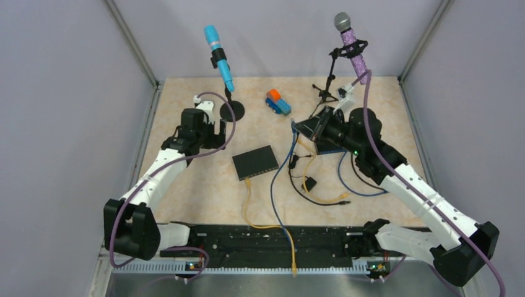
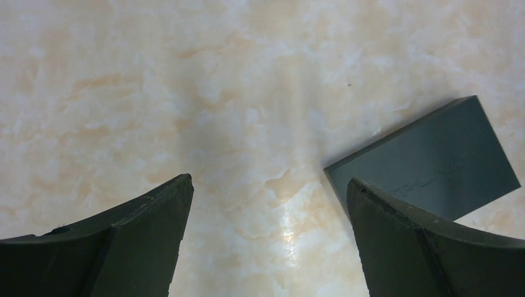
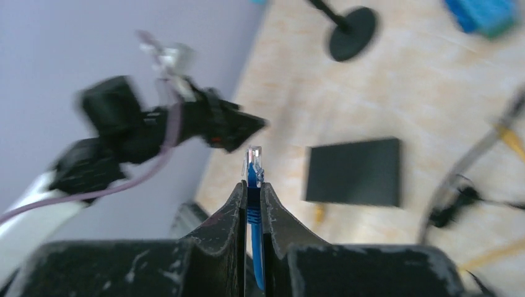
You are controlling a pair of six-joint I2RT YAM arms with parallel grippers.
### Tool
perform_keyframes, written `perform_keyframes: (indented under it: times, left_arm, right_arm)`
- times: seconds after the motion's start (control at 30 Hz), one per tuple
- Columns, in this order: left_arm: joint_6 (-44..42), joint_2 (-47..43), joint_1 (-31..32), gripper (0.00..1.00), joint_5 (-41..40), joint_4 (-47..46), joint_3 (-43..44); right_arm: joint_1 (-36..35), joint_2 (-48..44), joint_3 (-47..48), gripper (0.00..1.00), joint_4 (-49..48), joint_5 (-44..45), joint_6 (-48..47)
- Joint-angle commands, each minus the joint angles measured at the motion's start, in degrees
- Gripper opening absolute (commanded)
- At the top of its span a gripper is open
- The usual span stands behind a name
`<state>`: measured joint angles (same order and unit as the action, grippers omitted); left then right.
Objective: Pull the plug from the switch port
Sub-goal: Place the connector at the center of the board.
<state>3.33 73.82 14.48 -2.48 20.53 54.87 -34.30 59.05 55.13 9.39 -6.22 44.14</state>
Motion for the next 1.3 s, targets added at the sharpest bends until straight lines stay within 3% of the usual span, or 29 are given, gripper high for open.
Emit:
perform_keyframes:
  times: [0.0, 0.1, 0.23, 0.3, 0.47, 0.57, 0.8, 0.93, 1.17, 1.27]
  left_arm:
    - [1.8, -4.5, -3.3, 0.99, 0.6, -3.2, -2.0]
    - [2.0, -5.0, -4.2, 0.99, 0.2, -2.9, -2.2]
    - [2.4, -5.5, -4.6, 0.99, 0.3, -3.0, -2.0]
    - [2.7, -5.5, -4.7, 0.99, 0.3, -3.3, -2.0]
    - [2.9, -5.9, -4.9, 0.99, 1.0, -3.8, -2.3]
    - [2.2, -6.3, -5.0, 0.99, 1.3, -3.4, -2.5]
    - [2.1, -5.9, -5.2, 0.99, 5.9, -3.8, -2.7]
    - [2.3, -5.8, -5.3, 0.99, 10.0, -5.4, -4.0]
    - [-1.2, -3.4, -5.3, 0.99, 17.3, -2.9, -2.1]
    - [-2.5, -1.3, -5.3, 0.99, 17.8, 0.0, 0.2]
  right_arm:
    - [0.4, -2.0, 7.9, 0.00, -13.0, -19.0, 4.5]
    - [0.4, -4.4, 8.7, 0.00, -16.1, -20.7, 8.8]
    - [0.4, -7.2, 16.2, 0.00, -8.1, -17.3, 3.8]
    - [0.4, -6.5, 21.6, 0.00, -1.0, -15.5, -0.1]
    - [0.4, -4.3, 29.5, 0.00, 19.4, -0.5, -9.4]
    - [0.4, -0.2, 33.0, 0.00, 27.7, 0.8, -11.9]
    - [4.3, 13.9, 27.6, 0.00, 23.6, -7.2, -13.6]
    - [8.7, 24.5, 20.3, 0.00, 11.6, -11.7, -14.3]
    - [10.6, 43.6, 25.4, 0.00, 6.7, -11.6, -15.2]
    - [10.6, 47.2, 28.5, 0.16, 7.7, -10.0, -15.7]
